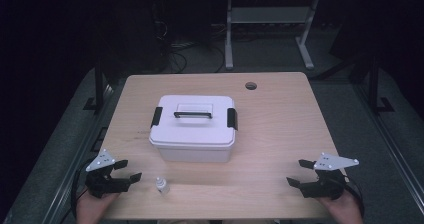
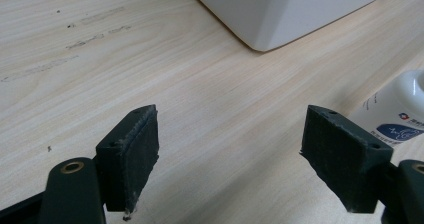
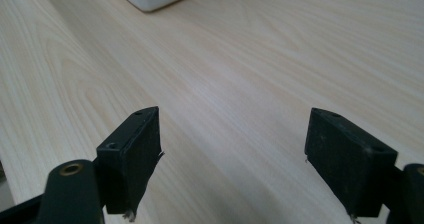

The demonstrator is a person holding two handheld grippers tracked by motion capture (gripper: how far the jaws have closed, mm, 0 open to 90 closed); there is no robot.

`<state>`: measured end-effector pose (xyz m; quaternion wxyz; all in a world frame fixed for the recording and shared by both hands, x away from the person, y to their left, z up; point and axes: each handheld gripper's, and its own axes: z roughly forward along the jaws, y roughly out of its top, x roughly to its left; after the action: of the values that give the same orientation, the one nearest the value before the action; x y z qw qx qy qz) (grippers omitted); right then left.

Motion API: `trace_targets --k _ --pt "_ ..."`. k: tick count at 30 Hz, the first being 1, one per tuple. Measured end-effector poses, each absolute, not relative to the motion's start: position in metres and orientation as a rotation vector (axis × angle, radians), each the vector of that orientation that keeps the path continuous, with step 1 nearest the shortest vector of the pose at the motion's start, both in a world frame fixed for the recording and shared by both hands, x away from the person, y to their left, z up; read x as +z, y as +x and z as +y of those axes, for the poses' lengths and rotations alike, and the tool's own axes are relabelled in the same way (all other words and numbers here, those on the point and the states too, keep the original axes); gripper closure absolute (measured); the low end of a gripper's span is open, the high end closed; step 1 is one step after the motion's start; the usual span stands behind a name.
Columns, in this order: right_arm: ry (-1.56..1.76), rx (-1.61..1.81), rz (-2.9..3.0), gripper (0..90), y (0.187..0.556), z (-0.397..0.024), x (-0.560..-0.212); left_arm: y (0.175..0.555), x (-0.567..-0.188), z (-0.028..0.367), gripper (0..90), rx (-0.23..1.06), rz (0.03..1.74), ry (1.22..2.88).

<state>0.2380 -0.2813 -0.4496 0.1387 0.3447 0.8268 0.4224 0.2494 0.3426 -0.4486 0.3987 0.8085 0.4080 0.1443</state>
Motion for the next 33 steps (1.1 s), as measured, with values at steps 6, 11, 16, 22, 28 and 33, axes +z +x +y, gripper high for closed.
trace_targets --k 6,11,16,22,28,33 --pt "0.974 1.241 2.412 21.8 0.245 -0.279 -0.442 0.247 -0.45 0.346 22.5 0.362 1.038 2.047" --pt "0.945 1.207 2.444 21.8 0.248 -0.275 -0.436 0.247 -0.45 0.347 22.4 0.354 1.031 2.04" --pt "0.915 1.168 2.495 20.6 0.256 -0.271 -0.421 0.248 -0.45 0.343 22.4 0.348 1.017 2.053" --pt "0.864 1.145 2.531 20.4 0.265 -0.264 -0.404 0.246 -0.45 0.347 22.2 0.349 1.023 2.039" --pt "0.832 1.139 2.563 20.1 0.275 -0.256 -0.393 0.246 -0.45 0.347 22.2 0.347 1.025 2.035" --pt "0.822 1.14 2.596 19.5 0.282 -0.251 -0.389 0.247 -0.451 0.347 21.9 0.339 1.027 2.04"
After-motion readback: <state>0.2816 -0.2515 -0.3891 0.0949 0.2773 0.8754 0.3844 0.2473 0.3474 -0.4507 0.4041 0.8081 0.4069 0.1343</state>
